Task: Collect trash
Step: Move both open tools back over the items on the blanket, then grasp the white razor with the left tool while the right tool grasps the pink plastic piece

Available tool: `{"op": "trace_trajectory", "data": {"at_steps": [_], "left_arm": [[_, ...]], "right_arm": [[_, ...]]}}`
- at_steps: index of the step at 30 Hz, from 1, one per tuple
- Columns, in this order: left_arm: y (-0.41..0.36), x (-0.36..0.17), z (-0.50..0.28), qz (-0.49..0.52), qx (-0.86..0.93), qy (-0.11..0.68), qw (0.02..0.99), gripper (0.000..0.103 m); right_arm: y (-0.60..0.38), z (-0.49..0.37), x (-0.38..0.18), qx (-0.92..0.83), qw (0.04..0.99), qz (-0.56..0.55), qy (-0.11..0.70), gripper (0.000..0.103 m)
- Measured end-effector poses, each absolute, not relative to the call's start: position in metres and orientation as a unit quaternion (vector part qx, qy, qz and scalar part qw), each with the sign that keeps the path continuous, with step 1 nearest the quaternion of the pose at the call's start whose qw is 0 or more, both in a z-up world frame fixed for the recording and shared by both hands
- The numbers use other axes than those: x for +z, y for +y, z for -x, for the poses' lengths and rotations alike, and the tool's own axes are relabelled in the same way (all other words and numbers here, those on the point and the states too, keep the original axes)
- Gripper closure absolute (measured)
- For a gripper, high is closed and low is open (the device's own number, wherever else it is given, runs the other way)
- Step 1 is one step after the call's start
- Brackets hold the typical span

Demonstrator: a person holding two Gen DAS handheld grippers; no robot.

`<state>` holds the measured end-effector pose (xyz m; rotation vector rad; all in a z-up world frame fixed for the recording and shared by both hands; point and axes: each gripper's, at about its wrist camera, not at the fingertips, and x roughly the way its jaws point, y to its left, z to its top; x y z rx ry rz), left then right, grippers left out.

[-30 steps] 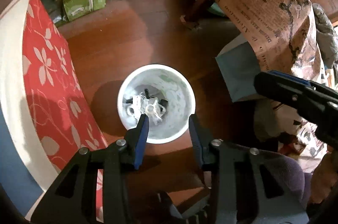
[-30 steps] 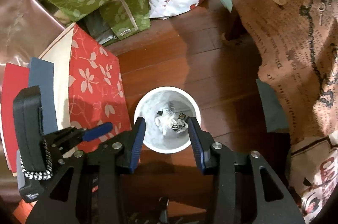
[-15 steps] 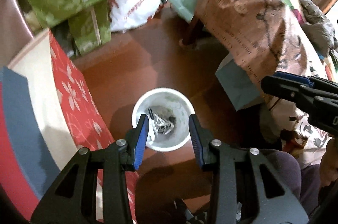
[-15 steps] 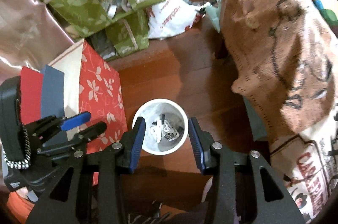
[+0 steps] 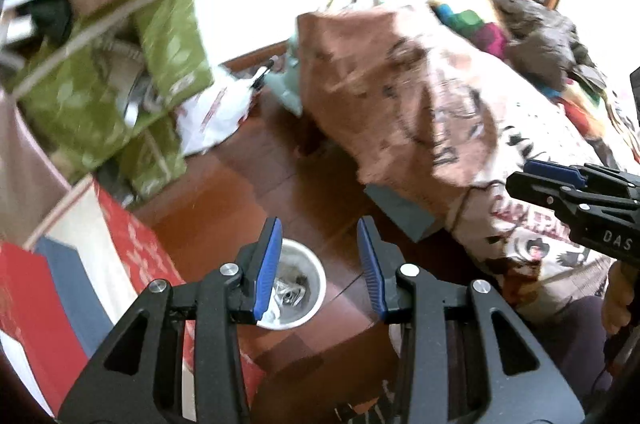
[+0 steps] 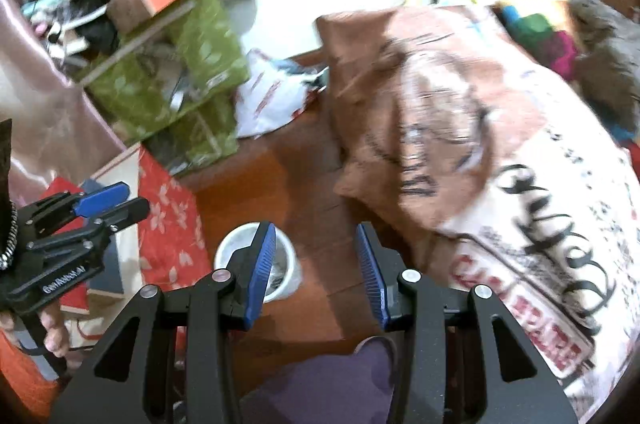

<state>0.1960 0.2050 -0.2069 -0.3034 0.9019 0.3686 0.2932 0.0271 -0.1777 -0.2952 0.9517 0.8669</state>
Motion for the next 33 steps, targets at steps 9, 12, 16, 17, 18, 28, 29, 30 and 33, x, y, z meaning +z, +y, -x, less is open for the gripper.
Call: {"op": "trace_trajectory", "data": {"at_steps": [9, 12, 16, 17, 18, 28, 29, 30, 33], "left_arm": [[0.141, -0.159, -0.249, 0.101, 0.128, 0.418, 0.894, 0.065], [0.114, -0.148, -0.27, 0.081, 0.11, 0.413, 0.901, 0.055], [0.079, -0.138, -0.302, 0.06, 0.076, 0.411, 0.906, 0.054], [0.07, -0.136, -0.311, 0.055, 0.067, 0.411, 0.908, 0.054], [0.06, -0.135, -0.321, 0.049, 0.058, 0.411, 0.908, 0.054], [-0.023, -0.132, -0.401, 0.01, -0.021, 0.412, 0.911, 0.049], [-0.028, -0.134, -0.407, 0.009, -0.027, 0.414, 0.91, 0.048], [-0.034, -0.137, -0.414, 0.009, -0.033, 0.416, 0.909, 0.048], [-0.05, -0.147, -0.436, 0.006, -0.046, 0.424, 0.904, 0.048]], "right_arm": [[-0.069, -0.327, -0.151, 0.338, 0.84, 0.097, 0.413, 0.065], [-0.103, -0.342, -0.144, 0.31, 0.854, 0.09, 0.407, 0.065], [-0.149, -0.363, -0.137, 0.269, 0.871, 0.072, 0.405, 0.064], [-0.16, -0.368, -0.135, 0.259, 0.874, 0.066, 0.405, 0.059], [-0.171, -0.373, -0.134, 0.248, 0.878, 0.059, 0.405, 0.055], [-0.257, -0.43, -0.145, 0.149, 0.904, 0.02, 0.4, 0.039], [-0.264, -0.436, -0.149, 0.145, 0.903, 0.017, 0.404, 0.039], [-0.27, -0.441, -0.152, 0.144, 0.901, 0.015, 0.409, 0.039], [-0.285, -0.461, -0.165, 0.14, 0.896, 0.003, 0.421, 0.039]]}}
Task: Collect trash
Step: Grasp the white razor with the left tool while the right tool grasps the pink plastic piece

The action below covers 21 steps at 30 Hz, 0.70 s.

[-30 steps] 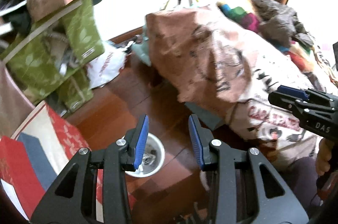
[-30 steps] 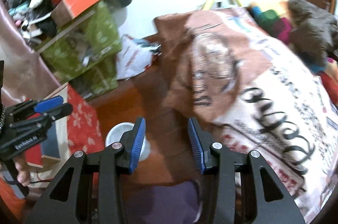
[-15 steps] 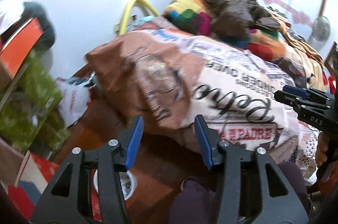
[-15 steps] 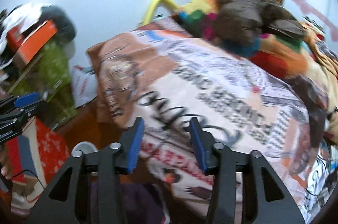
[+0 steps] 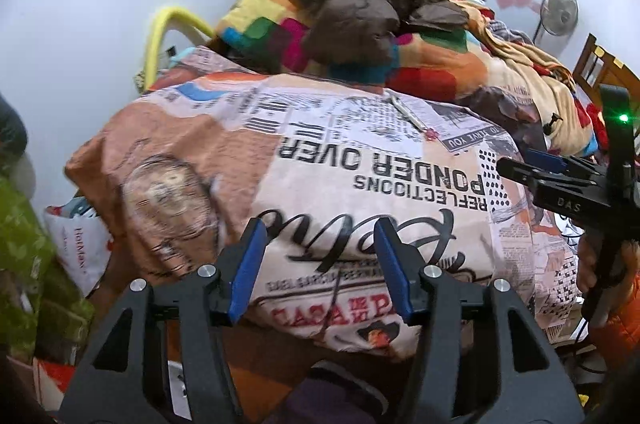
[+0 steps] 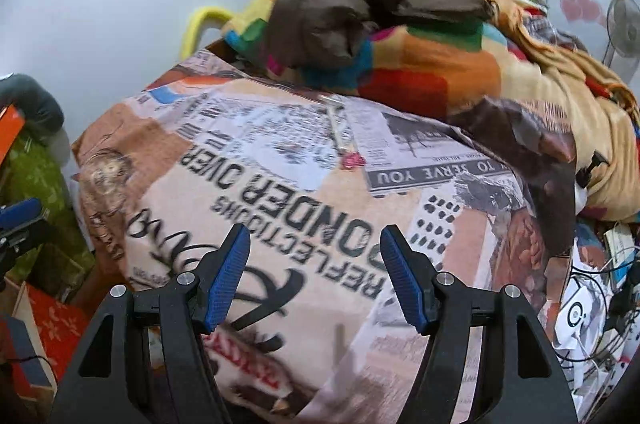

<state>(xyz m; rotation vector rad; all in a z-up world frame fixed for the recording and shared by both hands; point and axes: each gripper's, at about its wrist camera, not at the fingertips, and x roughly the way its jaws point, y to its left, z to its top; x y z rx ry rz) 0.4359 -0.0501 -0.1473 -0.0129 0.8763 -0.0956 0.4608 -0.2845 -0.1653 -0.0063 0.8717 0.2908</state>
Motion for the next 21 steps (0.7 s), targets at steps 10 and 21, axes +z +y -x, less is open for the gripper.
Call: {"op": "trace_trajectory", "data": {"at_steps": [10, 21], "left_arm": [[-0.083, -0.191, -0.5, 0.024, -0.081, 0.455, 0.887, 0.048], [-0.1, -0.224, -0.561, 0.034, -0.097, 0.469, 0.877, 0.048]], "right_arm": [[-0.298, -0.539, -0.224, 0.149, 0.865, -0.017, 0.479, 0.039], [-0.265, -0.586, -0.239, 0.148, 0.883, 0.067, 0.441, 0.063]]}}
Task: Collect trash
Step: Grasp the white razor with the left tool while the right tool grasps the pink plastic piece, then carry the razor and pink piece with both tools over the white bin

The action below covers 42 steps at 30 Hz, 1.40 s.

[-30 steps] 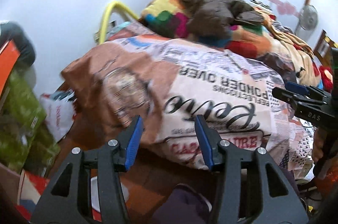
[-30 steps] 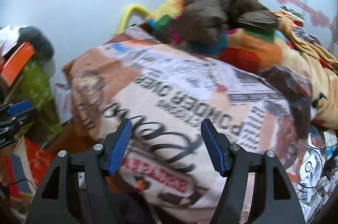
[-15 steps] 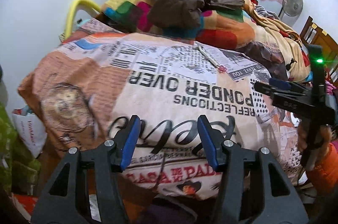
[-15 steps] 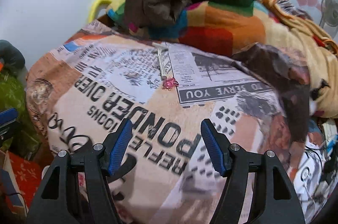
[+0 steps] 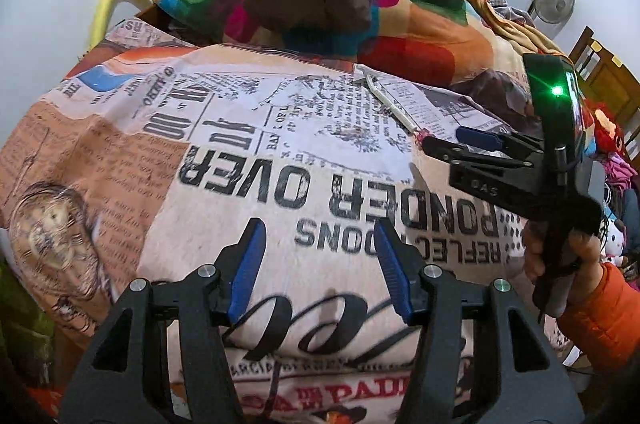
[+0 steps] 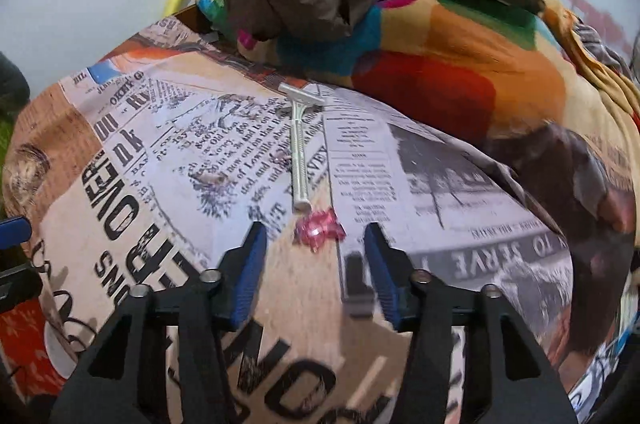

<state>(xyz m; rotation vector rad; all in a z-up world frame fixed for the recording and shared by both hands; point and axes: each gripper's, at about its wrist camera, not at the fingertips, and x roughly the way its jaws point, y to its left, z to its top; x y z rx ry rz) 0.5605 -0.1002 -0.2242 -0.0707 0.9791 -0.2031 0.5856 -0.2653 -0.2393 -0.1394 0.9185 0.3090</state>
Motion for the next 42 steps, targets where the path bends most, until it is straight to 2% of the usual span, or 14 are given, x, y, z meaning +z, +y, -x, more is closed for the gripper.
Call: {"op": "trace_trajectory", "data": {"at_steps": [1, 4, 7, 8, 13, 16, 27, 29, 31, 35, 40, 42], "left_arm": [[-0.102, -0.226, -0.566, 0.038, -0.1, 0.47, 0.876, 0.048], [-0.107, -0.231, -0.578, 0.043, -0.112, 0.472, 0.873, 0.048], [-0.116, -0.232, -0.591, 0.036, -0.114, 0.467, 0.876, 0.048], [-0.12, -0.232, -0.596, 0.035, -0.115, 0.466, 0.877, 0.048], [-0.135, -0.235, -0.619, 0.062, -0.13, 0.469, 0.871, 0.049], [-0.149, -0.238, -0.634, 0.07, -0.133, 0.473, 0.868, 0.055], [-0.211, -0.261, -0.701, 0.076, -0.116, 0.498, 0.856, 0.064], [-0.218, -0.269, -0.713, 0.068, -0.092, 0.505, 0.856, 0.074], [-0.224, -0.275, -0.717, 0.058, -0.074, 0.508, 0.856, 0.08], [-0.234, -0.276, -0.709, 0.016, -0.058, 0.489, 0.87, 0.085], [-0.224, -0.276, -0.695, 0.021, -0.07, 0.495, 0.866, 0.095], [-0.22, -0.274, -0.687, 0.015, -0.08, 0.503, 0.86, 0.096]], "right_arm": [[-0.264, -0.589, -0.242, 0.151, 0.88, 0.068, 0.445, 0.067], [-0.264, -0.597, -0.251, 0.141, 0.878, 0.07, 0.453, 0.071], [-0.273, -0.595, -0.252, 0.134, 0.884, 0.06, 0.443, 0.092], [-0.277, -0.595, -0.252, 0.137, 0.885, 0.054, 0.441, 0.095], [-0.303, -0.585, -0.251, 0.153, 0.879, 0.02, 0.451, 0.097], [-0.318, -0.57, -0.251, 0.156, 0.88, 0.028, 0.448, 0.097], [-0.352, -0.544, -0.25, 0.161, 0.877, 0.03, 0.452, 0.097], [-0.36, -0.539, -0.251, 0.161, 0.878, 0.02, 0.451, 0.097], [-0.366, -0.537, -0.251, 0.158, 0.878, 0.01, 0.452, 0.097], [-0.372, -0.532, -0.246, 0.154, 0.88, 0.0, 0.449, 0.097], [-0.375, -0.524, -0.234, 0.147, 0.885, -0.007, 0.441, 0.097], [-0.373, -0.52, -0.225, 0.148, 0.887, -0.008, 0.437, 0.097]]}}
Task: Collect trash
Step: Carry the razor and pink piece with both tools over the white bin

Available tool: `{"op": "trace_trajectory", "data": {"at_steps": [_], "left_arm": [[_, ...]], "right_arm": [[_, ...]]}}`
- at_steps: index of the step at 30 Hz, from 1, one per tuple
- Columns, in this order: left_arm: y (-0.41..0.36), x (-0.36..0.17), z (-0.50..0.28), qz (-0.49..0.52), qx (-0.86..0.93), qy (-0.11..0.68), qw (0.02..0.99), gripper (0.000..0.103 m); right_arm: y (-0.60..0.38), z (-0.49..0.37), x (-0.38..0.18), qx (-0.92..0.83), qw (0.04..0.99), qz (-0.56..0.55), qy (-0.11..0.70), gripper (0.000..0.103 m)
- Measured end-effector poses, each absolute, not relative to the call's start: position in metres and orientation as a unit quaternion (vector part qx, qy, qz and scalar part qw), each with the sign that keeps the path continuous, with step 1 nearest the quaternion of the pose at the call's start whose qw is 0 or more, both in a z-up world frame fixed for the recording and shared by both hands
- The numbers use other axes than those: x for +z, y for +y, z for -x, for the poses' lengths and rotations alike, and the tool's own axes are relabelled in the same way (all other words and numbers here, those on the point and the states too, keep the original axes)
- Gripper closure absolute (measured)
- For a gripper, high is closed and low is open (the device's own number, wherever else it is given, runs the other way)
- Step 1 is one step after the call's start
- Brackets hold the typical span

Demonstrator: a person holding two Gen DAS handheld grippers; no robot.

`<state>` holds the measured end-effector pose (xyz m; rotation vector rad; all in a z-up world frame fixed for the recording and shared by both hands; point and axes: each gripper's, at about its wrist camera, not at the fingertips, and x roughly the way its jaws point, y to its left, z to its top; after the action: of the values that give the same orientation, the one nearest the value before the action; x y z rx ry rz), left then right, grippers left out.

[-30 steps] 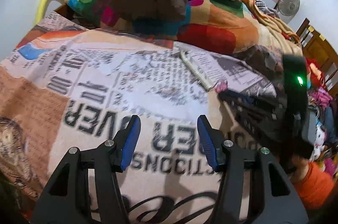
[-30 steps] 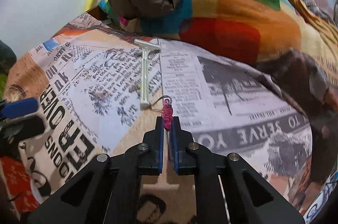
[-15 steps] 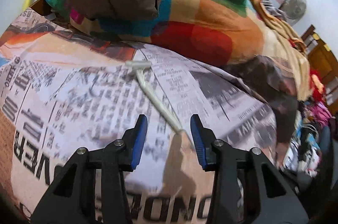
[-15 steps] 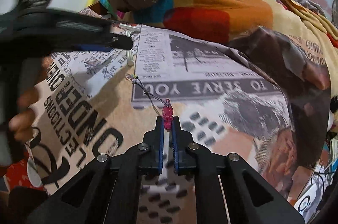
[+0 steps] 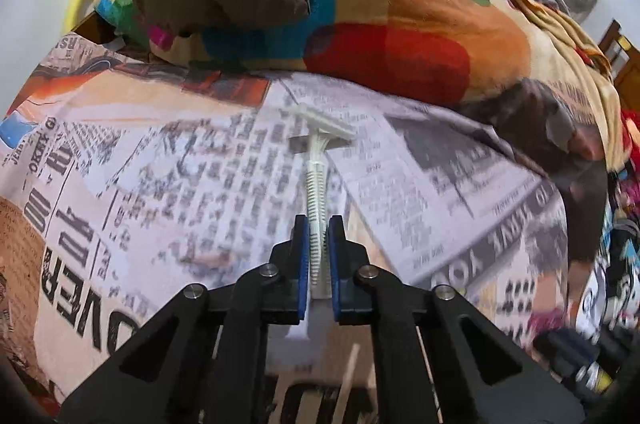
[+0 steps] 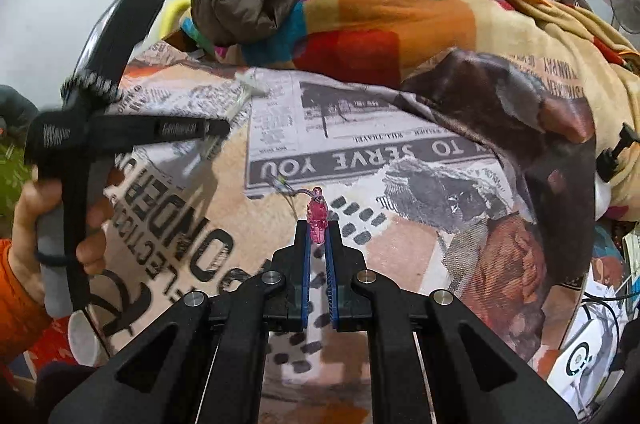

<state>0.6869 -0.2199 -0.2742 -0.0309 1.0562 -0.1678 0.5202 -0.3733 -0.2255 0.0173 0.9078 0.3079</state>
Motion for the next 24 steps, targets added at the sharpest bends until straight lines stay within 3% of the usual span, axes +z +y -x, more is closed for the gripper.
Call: {"op": "trace_trajectory", "data": {"at_steps": [7, 24], "left_arm": [[-0.197, -0.24, -0.642, 0.021, -0.104, 0.496, 0.862, 0.096], [-0.074, -0.089, -0.509, 0.025, -0.057, 0.4, 0.914, 0.096]], "right_arm": [[-0.361, -0.506, -0.187, 0.157, 0.897, -0.011, 0.412, 0.097], [-0.273, -0.447, -0.09, 0.214, 0.916, 0.017, 0.34, 0.097]]}}
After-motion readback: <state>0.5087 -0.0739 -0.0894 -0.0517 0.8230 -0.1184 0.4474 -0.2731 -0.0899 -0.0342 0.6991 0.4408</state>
